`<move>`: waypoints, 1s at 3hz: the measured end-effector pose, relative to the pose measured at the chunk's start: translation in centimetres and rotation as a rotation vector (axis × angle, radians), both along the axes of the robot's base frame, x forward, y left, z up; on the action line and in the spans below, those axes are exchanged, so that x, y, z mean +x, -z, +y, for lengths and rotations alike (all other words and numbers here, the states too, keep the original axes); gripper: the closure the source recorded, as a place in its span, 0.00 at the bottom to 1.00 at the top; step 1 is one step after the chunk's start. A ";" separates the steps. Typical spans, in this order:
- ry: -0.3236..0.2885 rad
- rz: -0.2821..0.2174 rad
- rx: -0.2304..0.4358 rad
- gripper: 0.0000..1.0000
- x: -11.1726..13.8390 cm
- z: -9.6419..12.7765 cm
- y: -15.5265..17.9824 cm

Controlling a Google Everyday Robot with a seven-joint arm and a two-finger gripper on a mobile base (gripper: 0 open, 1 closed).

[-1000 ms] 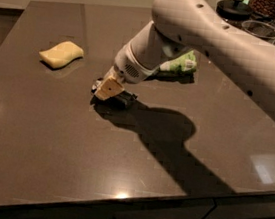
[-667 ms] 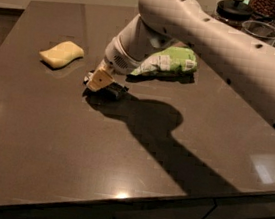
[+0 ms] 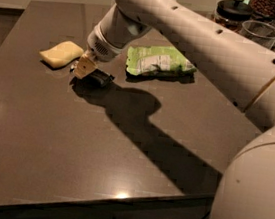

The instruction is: Move rxbar chocolate near sponge

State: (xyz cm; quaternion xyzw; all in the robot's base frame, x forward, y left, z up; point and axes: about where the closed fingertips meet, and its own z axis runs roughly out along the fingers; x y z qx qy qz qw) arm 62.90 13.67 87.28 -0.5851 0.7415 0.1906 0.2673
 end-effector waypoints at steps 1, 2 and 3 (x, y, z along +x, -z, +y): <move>0.010 0.006 -0.005 0.81 1.5 1.9 0.0; 0.020 0.021 0.005 0.59 2.7 3.1 0.2; 0.047 0.002 0.029 0.36 3.4 3.8 0.3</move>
Offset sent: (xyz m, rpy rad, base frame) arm 0.0490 0.0462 -0.0011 0.0353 0.0484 -0.0429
